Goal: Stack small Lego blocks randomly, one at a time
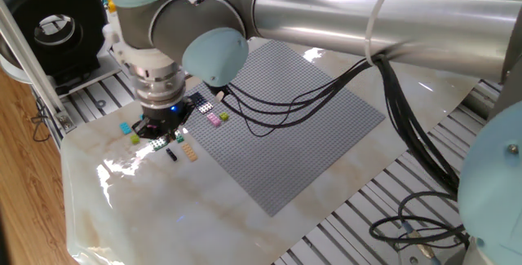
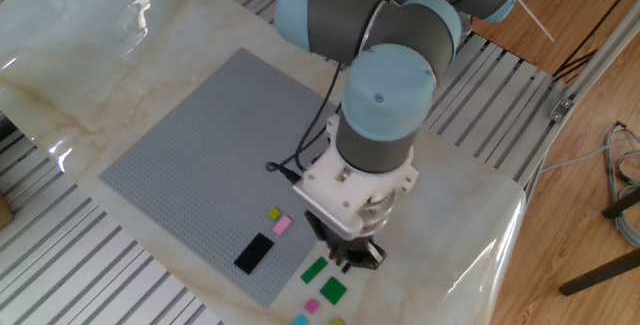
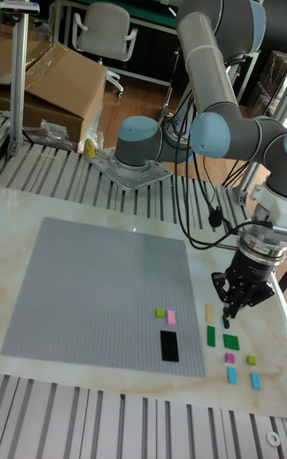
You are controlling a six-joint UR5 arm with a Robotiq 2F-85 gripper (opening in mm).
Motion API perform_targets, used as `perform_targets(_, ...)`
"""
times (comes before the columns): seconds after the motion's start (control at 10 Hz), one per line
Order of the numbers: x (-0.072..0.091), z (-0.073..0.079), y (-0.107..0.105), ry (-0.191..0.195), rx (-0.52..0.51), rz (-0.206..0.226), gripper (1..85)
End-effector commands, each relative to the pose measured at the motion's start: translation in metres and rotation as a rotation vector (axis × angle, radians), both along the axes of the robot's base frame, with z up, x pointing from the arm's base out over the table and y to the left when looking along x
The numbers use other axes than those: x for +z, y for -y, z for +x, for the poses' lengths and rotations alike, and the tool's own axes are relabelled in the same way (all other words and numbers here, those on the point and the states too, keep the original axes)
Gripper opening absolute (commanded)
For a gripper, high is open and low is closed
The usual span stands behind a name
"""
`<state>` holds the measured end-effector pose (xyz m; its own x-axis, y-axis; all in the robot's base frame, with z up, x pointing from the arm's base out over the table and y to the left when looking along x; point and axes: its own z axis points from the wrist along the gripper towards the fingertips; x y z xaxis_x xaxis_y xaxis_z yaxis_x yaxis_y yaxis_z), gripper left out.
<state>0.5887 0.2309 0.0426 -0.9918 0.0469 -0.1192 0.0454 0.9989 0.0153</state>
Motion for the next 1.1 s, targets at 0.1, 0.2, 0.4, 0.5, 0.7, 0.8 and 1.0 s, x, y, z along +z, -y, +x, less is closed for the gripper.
perform_targets(0.1, 0.011, -0.006, 0.047, -0.028, 0.098, 0.024, 1.3)
perform_targets(0.2, 0.012, -0.007, 0.043, -0.027, 0.082, 0.061, 1.3)
perform_targets(0.4, 0.011, -0.002, 0.069, -0.013, -0.011, -0.029, 1.3)
perform_targets(0.5, 0.011, -0.003, 0.069, -0.014, 0.018, -0.022, 1.3)
perform_targets(0.7, 0.013, -0.007, 0.100, -0.041, 0.168, -0.013, 1.3)
perform_targets(0.8, 0.013, -0.008, 0.096, -0.042, 0.158, 0.017, 1.3)
perform_targets(1.0, 0.014, -0.001, 0.091, -0.020, 0.060, 0.043, 1.3)
